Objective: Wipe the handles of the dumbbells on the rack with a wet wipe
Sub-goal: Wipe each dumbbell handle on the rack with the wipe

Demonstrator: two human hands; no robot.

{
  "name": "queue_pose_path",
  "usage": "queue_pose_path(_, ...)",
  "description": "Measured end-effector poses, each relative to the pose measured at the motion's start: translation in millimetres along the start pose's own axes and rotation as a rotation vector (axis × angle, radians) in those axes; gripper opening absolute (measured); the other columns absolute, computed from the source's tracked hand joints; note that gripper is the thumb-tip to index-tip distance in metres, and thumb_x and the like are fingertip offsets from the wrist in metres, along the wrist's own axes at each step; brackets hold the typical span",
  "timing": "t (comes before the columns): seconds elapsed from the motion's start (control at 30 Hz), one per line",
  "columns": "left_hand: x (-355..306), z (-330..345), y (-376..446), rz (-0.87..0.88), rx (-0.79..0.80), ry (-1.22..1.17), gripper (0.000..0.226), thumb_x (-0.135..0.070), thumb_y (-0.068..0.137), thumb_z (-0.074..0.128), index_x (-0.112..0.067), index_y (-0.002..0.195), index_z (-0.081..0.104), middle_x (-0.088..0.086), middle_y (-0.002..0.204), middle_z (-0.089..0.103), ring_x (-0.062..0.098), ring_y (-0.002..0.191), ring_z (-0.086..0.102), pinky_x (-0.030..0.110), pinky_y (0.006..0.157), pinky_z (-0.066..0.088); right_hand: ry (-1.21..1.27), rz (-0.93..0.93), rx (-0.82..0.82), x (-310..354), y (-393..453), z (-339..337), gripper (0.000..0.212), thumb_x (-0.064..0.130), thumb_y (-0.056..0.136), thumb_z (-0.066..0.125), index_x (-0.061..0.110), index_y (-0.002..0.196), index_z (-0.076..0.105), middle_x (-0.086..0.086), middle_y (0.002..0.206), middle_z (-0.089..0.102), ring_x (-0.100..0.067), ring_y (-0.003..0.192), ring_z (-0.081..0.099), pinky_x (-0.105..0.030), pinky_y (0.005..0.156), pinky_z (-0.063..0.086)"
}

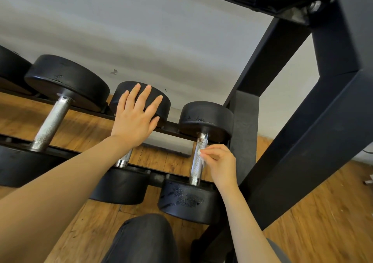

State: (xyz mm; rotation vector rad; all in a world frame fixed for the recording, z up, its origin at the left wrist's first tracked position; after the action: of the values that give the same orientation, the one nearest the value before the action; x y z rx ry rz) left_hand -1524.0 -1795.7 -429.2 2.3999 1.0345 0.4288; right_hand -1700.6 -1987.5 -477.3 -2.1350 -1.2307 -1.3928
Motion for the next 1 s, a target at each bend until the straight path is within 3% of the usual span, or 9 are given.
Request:
queue_pose_path(0.07,-0.5,0.1,-0.2,-0.001,0.002,0.002,0.055,-0.042,0.095,0.051,-0.018,0.144,0.048,0.020,0.153,0.038,0.043,0.143,0.029,0.055,0.116,0.019,0.005,0.013,0.019,-1.7,-2.2,0.9,0.013,0.003,0.080,0.076,0.015,0.085,0.078,0.002,0.095,0.063,-0.001,0.088,0.061,-0.008,0.077,0.046)
queue_pose_path(0.23,0.3,-0.1,-0.5,-0.001,-0.009,0.004,0.055,-0.041,0.094,0.055,-0.017,0.144,0.049,0.020,0.152,0.039,0.043,0.142,0.030,0.055,0.116,0.020,0.017,0.020,0.139,-5.1,-8.7,3.1,0.017,0.007,0.079,0.077,0.024,0.081,0.077,0.006,0.095,0.061,-0.009,0.092,0.062,-0.022,0.079,0.054)
queue_pose_path(0.33,0.0,0.0,0.2,0.005,-0.010,0.005,0.055,-0.040,0.094,0.056,-0.017,0.144,0.049,0.020,0.152,0.039,0.043,0.142,0.030,0.055,0.116,0.020,-0.006,0.032,0.126,-3.1,-0.5,3.4,0.020,0.006,0.079,0.078,0.026,0.080,0.077,0.006,0.096,0.061,-0.005,0.091,0.061,-0.018,0.081,0.051)
queue_pose_path(0.53,1.5,1.4,-0.2,0.005,-0.012,-0.001,0.056,-0.040,0.094,0.057,-0.018,0.145,0.048,0.020,0.153,0.038,0.043,0.143,0.029,0.055,0.116,0.020,-0.067,0.051,0.138,-5.0,-13.4,2.8,0.007,0.008,0.078,0.078,0.014,0.082,0.079,0.001,0.093,0.066,0.004,0.090,0.058,-0.004,0.079,0.041)
queue_pose_path(0.73,1.6,3.0,-0.3,0.001,0.002,0.004,0.056,-0.042,0.095,0.054,-0.020,0.146,0.045,0.019,0.155,0.036,0.042,0.144,0.027,0.053,0.117,0.017,-0.156,0.015,0.183,-0.2,-11.0,5.8,0.008,0.006,0.079,0.077,0.013,0.084,0.078,0.003,0.096,0.063,0.008,0.092,0.054,-0.004,0.078,0.042)
queue_pose_path(0.9,1.7,2.6,-0.2,0.001,0.004,0.003,0.056,-0.044,0.095,0.050,-0.020,0.146,0.046,0.019,0.154,0.037,0.042,0.144,0.027,0.054,0.117,0.018,-0.177,0.057,0.349,-0.1,-17.2,9.5,0.016,0.008,0.076,0.079,0.024,0.080,0.076,0.010,0.093,0.061,-0.003,0.090,0.060,-0.019,0.083,0.051)
queue_pose_path(1.0,1.9,2.4,0.1,-0.001,0.020,-0.001,0.057,-0.045,0.095,0.043,-0.020,0.145,0.046,0.019,0.154,0.037,0.042,0.144,0.027,0.054,0.117,0.017,-0.171,0.030,0.284,5.4,-11.8,6.5,0.016,0.007,0.076,0.080,0.023,0.079,0.076,0.011,0.091,0.061,-0.001,0.088,0.060,-0.017,0.081,0.050)
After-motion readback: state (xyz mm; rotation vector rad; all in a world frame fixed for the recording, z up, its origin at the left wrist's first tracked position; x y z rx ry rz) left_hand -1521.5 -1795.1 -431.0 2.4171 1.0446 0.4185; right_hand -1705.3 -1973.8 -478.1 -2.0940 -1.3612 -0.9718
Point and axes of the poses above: each hand's wrist, its own y-axis towards the middle knuckle, its own z-axis out of the palm, x = y × z, the point moved 7 cm from there along y, towards the middle knuckle
